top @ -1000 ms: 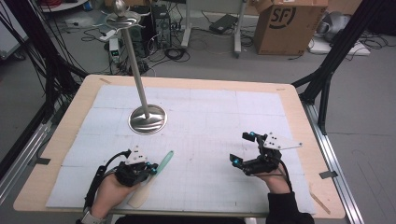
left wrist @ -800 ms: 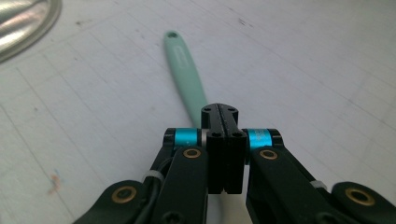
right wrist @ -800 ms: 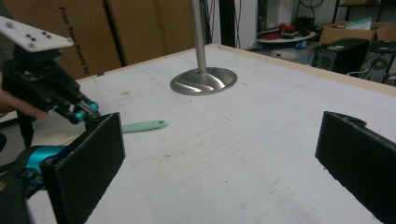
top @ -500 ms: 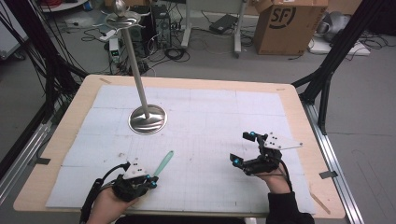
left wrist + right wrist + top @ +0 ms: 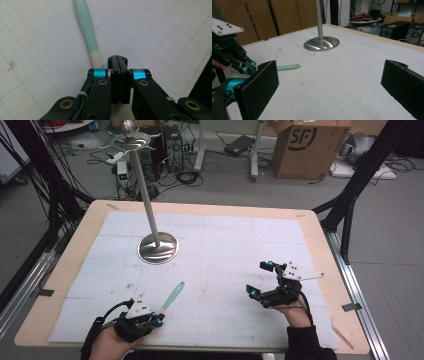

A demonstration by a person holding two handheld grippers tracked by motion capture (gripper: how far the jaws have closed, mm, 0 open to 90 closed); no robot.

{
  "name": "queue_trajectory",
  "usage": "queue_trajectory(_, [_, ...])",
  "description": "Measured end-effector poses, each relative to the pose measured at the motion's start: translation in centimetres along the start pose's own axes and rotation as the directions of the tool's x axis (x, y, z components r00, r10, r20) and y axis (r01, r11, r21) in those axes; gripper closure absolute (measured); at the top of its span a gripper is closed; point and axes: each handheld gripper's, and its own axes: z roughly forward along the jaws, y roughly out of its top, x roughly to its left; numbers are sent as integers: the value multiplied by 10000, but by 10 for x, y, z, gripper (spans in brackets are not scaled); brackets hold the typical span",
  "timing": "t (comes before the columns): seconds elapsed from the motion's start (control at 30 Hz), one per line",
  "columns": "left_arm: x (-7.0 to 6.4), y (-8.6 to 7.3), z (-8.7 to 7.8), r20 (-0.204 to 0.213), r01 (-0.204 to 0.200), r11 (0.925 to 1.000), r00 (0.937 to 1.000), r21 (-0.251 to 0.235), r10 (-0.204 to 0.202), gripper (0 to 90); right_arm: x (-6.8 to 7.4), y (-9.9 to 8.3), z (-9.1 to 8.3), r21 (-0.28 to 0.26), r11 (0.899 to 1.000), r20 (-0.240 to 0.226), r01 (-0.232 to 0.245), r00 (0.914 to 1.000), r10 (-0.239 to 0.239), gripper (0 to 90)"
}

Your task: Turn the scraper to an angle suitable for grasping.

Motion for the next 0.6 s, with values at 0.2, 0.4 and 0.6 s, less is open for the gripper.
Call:
queue_trajectory(0.2, [13, -6, -7, -90, 81, 10000, 9999, 19, -81, 897, 0, 0, 0, 37, 10000, 11, -13, 10000, 13, 6])
queue_trajectory(0.4, [33, -9, -13, -183, 154, 9999, 9997, 47, -153, 897, 0, -1, 1, 88, 10000, -21, -14, 10000, 14, 6])
queue_trajectory(0.6, [47, -13, -18, -224, 243, 9997, 9995, -59, -244, 898, 0, -1, 1, 52, 10000, -3, 36, 10000, -36, 6])
